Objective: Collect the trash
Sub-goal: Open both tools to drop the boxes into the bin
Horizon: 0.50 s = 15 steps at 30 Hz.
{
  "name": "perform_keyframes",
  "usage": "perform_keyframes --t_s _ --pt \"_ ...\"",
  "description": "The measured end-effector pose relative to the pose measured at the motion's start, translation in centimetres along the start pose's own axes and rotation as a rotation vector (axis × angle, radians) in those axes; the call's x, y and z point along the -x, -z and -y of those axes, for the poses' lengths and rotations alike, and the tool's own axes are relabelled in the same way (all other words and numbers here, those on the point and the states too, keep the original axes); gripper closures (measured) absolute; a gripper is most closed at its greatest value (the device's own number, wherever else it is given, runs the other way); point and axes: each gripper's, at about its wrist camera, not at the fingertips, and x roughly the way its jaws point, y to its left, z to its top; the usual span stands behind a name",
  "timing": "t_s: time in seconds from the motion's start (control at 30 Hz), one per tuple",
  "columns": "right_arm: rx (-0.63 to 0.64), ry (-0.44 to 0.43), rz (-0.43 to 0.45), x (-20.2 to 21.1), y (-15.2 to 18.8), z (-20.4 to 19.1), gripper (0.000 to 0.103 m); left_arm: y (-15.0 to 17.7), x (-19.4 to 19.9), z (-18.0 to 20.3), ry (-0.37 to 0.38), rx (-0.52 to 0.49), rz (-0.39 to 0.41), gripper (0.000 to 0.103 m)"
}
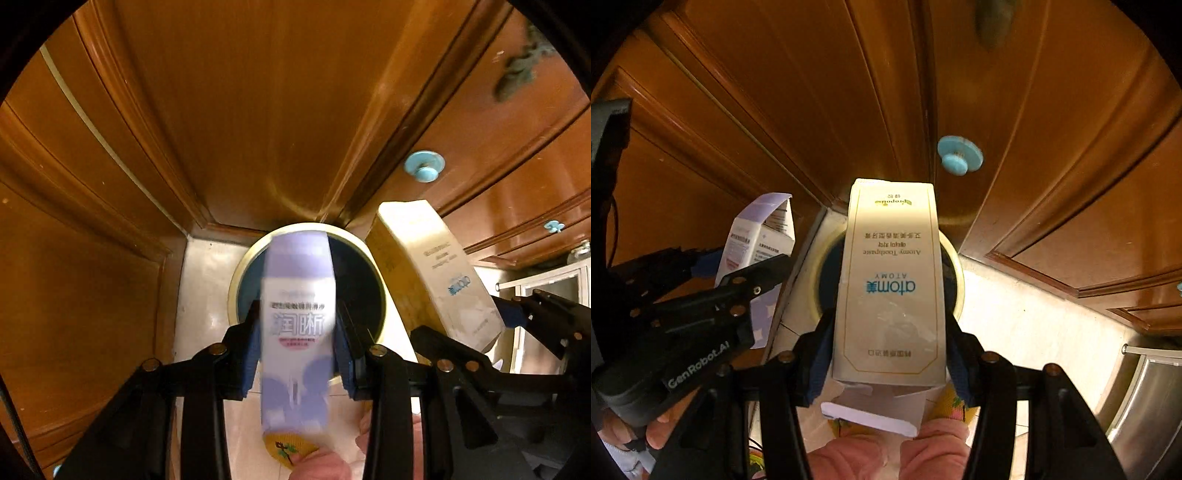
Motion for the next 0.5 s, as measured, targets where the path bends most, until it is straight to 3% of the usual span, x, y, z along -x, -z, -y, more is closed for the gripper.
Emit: perform_keyframes --t_s 0.1,0.17,0.27,0.5 --pt "0.013 0.009 -0.011 -1.1 -0.4 0.1 0.047 0.1 -1.0 -0.5 -0.036 0.006 -0.013 0.048" --pt "0.004 -0.005 -0.025 -1.6 -0.6 0.3 0.047 0.1 -1.1 -1.2 -0.023 0.025 0.0 0.03" --pt "-0.009 -0.017 -0.022 -1.3 -1.1 0.5 0.046 -0.3 -0.7 -2.0 -0.015 0.035 0.01 0.015" --pt "-0.031 -0.041 -0.014 0.8 -1.2 1.6 0.043 -1.2 1.1 -1.5 -0.008 0.002 0.033 0.011"
